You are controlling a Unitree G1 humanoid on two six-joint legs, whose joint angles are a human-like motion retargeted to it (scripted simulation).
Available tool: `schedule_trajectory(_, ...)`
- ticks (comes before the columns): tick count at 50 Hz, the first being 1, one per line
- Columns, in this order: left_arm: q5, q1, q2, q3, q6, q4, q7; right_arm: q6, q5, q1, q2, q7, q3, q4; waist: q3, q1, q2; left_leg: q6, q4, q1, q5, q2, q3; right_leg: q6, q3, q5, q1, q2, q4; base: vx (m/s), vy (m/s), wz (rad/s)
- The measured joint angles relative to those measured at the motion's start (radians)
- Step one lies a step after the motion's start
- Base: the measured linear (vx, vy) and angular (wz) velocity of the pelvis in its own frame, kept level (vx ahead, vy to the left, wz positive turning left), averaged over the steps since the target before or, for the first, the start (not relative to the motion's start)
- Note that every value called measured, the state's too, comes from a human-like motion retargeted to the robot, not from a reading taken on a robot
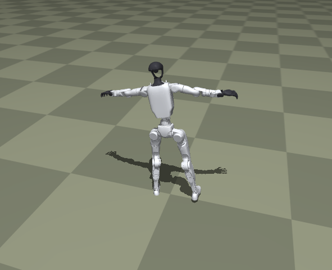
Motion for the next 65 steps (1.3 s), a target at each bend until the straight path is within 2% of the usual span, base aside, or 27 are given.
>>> schedule_trajectory(3,-0.015,-0.070,0.064,-0.031,0.001,0.008,0.008,0.025,-0.006,-0.032,-0.079,0.009,-0.030,0.026,0.000,0.020,0.020,0.008,0.010,0.001,-0.010,0.046,0.019,0.028,-0.029,0.148,-0.015,-0.081,-0.043,0.03,0.00,-0.48)
schedule_trajectory(5,-0.026,-0.122,0.098,-0.054,0.000,0.013,0.011,0.040,-0.008,-0.060,-0.124,0.016,-0.051,0.043,-0.005,0.040,0.056,-0.002,0.019,0.001,-0.011,0.120,0.032,0.031,-0.051,0.245,-0.030,-0.089,-0.065,0.02,-0.12,-0.62)
schedule_trajectory(10,-0.046,-0.254,0.140,-0.114,-0.001,0.036,0.001,0.066,-0.014,-0.162,-0.220,0.030,-0.064,0.074,-0.035,0.096,0.172,-0.023,0.034,-0.007,-0.002,0.307,0.073,0.031,-0.163,0.356,-0.097,-0.120,-0.081,-0.01,-0.08,-0.72)
schedule_trajectory(15,-0.071,-0.396,0.151,-0.219,-0.015,0.056,-0.021,0.074,-0.046,-0.292,-0.280,0.042,0.013,0.080,-0.077,0.128,0.289,-0.041,0.046,-0.015,0.019,0.454,0.089,0.031,-0.224,0.385,-0.147,-0.185,-0.077,-0.02,0.02,-0.45)
schedule_trajectory(25,-0.115,-0.722,0.145,-0.593,-0.063,0.068,-0.022,0.049,-0.111,-0.534,-0.296,0.064,0.288,0.095,-0.151,0.150,0.502,-0.055,0.112,-0.056,0.056,0.682,0.045,0.031,-0.289,0.394,-0.196,-0.370,-0.036,0.01,0.07,-0.11)
schedule_trajectory(33,-0.185,-0.920,0.163,-0.791,-0.074,0.139,-0.067,0.030,-0.170,-0.660,-0.293,0.086,0.427,0.111,-0.157,0.151,0.604,-0.042,0.143,-0.101,0.076,0.790,0.015,0.031,-0.274,0.383,-0.276,-0.441,0.017,-0.01,0.00,-0.02)
schedule_trajectory(37,-0.216,-0.991,0.173,-0.860,-0.062,0.158,-0.075,0.039,-0.179,-0.702,-0.291,0.089,0.475,0.124,-0.129,0.132,0.620,-0.050,0.142,-0.087,0.078,0.788,0.014,0.031,-0.281,0.391,-0.248,-0.455,-0.017,0.00,0.00,0.00)
schedule_trajectory(42,-0.216,-1.056,0.172,-0.919,-0.059,0.157,-0.080,0.040,-0.177,-0.707,-0.278,0.096,0.483,0.142,-0.101,0.110,0.591,-0.050,0.125,-0.070,0.077,0.748,0.032,0.031,-0.295,0.390,-0.232,-0.429,-0.022,0.00,0.00,0.00)
schedule_trajectory(47,-0.193,-1.075,0.168,-0.937,-0.048,0.147,-0.091,0.042,-0.159,-0.670,-0.253,0.099,0.447,0.151,-0.080,0.089,0.504,-0.044,0.101,-0.032,0.065,0.651,0.075,0.031,-0.312,0.379,-0.204,-0.375,-0.031,0.01,-0.06,0.00)
schedule_trajectory(53,-0.128,-1.052,0.166,-0.893,-0.021,0.135,-0.108,0.051,-0.134,-0.606,-0.215,0.098,0.383,0.141,-0.056,0.063,0.332,-0.016,0.081,0.018,0.029,0.466,0.132,0.031,-0.330,0.344,-0.142,-0.281,-0.041,0.04,-0.10,0.04)
schedule_trajectory(59,-0.051,-0.965,0.156,-0.798,-0.002,0.112,-0.116,0.050,-0.120,-0.513,-0.164,0.093,0.301,0.117,-0.060,0.039,0.147,0.026,0.067,0.037,-0.005,0.273,0.153,0.031,-0.253,0.293,-0.058,-0.128,-0.052,0.06,-0.13,0.15)
schedule_trajectory(63,-0.035,-0.820,0.129,-0.683,0.004,0.094,-0.130,0.042,-0.113,-0.419,-0.122,0.081,0.224,0.085,-0.086,0.033,0.042,0.055,0.047,0.043,-0.015,0.138,0.157,0.031,-0.198,0.281,-0.005,-0.068,-0.067,0.08,-0.05,0.26)
schedule_trajectory(65,-0.022,-0.680,0.102,-0.564,0.005,0.087,-0.139,0.028,-0.107,-0.348,-0.105,0.063,0.170,0.048,-0.112,0.021,0.010,0.075,0.076,0.016,-0.033,0.087,0.147,0.030,-0.220,0.269,0.014,-0.059,-0.068,0.07,-0.03,0.33)
